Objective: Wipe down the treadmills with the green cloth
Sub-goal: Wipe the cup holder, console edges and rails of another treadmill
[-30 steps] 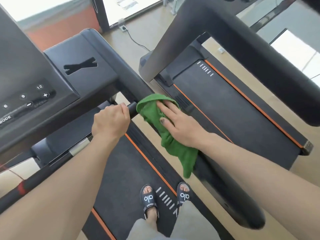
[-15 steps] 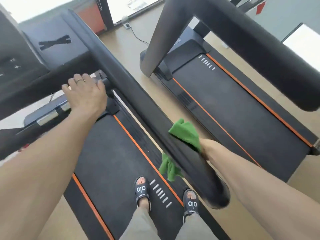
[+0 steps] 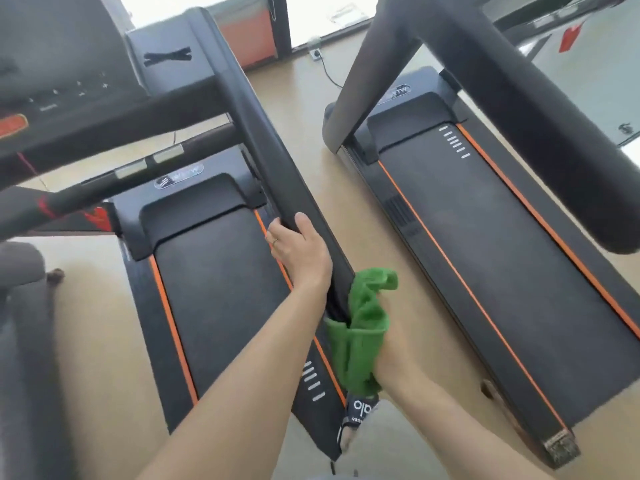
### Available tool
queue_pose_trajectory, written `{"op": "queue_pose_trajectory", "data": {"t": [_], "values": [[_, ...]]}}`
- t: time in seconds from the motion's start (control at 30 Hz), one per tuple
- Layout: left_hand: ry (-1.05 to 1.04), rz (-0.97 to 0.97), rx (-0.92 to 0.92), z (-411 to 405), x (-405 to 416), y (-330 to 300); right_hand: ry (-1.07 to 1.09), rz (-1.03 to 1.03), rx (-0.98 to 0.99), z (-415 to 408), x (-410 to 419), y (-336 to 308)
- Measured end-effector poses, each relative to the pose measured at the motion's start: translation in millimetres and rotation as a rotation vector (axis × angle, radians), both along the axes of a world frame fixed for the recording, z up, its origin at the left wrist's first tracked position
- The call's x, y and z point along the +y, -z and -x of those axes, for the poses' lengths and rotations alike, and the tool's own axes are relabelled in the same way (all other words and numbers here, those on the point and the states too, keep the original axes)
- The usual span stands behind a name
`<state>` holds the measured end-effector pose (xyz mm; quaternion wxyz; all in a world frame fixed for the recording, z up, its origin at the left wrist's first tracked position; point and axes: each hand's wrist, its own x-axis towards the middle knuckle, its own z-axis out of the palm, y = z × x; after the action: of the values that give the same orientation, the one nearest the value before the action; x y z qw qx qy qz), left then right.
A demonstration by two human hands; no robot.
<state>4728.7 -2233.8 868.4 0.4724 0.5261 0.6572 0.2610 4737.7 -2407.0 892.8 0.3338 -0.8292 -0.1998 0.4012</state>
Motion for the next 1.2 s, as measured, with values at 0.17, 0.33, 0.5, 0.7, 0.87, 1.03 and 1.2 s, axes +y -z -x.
{"op": "queue_pose_trajectory", "data": {"t": [0.17,0.33,0.5,0.7,0.87,1.03,1.2], "values": [[0.003,0.014,-0.012,-0.1,2.8,3.1,-0.248,-0.156,-0.085,-20.6,39.1,-0.7],[0.036,0.075,-0.018,4.0,11.4,6.3,-0.168,-0.072,0.229,-57.6,89.4,21.4],[0.042,0.198,-0.087,7.0,14.3,-1.7,-0.429,-0.119,-0.482,-0.7,3.8,-3.7],[0.027,0.473,-0.409,41.2,45.1,-17.6,-0.943,-0.102,-0.995,-11.0,40.1,-0.6],[0.089,0.465,-0.397,80.7,83.7,-20.1,-1.204,0.121,-1.121,-22.2,145.1,-9.8],[0.072,0.378,-0.313,91.4,104.9,-11.6,-1.323,0.316,-1.405,-31.6,275.7,-6.1],[0.118,0.395,-0.282,96.9,108.1,5.4,-0.835,0.153,-1.166,-32.5,286.5,2.9]]}}
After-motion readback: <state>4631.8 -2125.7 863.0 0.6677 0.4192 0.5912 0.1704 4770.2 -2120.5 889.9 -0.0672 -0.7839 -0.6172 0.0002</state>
